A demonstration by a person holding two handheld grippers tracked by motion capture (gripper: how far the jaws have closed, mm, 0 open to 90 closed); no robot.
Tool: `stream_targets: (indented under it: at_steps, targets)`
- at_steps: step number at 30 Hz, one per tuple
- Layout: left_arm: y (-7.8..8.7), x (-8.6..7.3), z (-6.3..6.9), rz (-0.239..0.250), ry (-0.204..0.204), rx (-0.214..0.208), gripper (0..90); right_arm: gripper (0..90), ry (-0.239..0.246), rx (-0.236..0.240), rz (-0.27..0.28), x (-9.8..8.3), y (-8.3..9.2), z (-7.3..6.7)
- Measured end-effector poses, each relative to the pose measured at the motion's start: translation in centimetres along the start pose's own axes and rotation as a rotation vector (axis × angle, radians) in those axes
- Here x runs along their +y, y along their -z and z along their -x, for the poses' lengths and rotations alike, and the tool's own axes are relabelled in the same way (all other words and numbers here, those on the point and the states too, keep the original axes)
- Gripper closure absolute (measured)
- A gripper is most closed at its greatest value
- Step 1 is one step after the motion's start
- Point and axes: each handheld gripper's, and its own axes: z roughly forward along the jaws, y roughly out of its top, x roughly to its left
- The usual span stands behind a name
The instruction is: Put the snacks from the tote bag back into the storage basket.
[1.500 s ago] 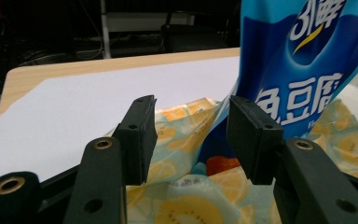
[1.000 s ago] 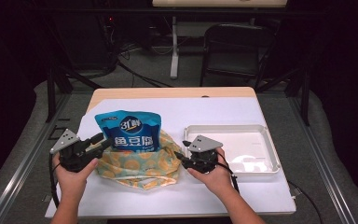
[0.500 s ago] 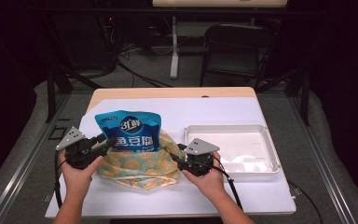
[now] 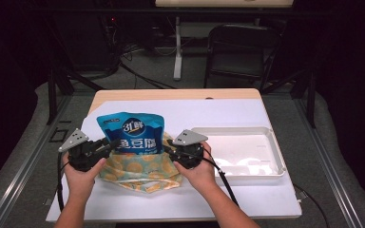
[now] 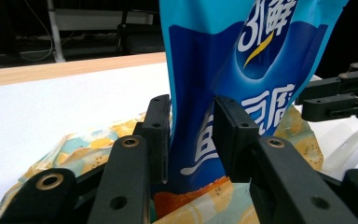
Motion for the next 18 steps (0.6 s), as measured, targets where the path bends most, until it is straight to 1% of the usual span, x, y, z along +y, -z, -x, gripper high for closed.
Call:
stream_targets:
  at_steps: [4, 7, 13, 18]
  targets:
    - [0.0, 0.0, 0.1, 0.005, -0.002, 0.002, 69.1, 73.7, -0.001, -0.005, -0.012, 0.4, -0.5, -0.1]
    - [0.0, 0.0, 0.1, 0.003, -0.009, 0.003, 70.1, 74.6, -0.007, 0.014, -0.009, 0.7, -0.8, -0.2]
    - [0.0, -0.1, 0.1, 0.01, -0.017, 0.001, 71.3, 80.5, 0.026, 0.009, -0.021, 1.3, -1.5, -0.7]
    - [0.0, -0.1, 0.2, 0.012, -0.016, 0.0, 72.1, 82.8, 0.026, 0.004, -0.016, 1.6, -2.0, -0.9]
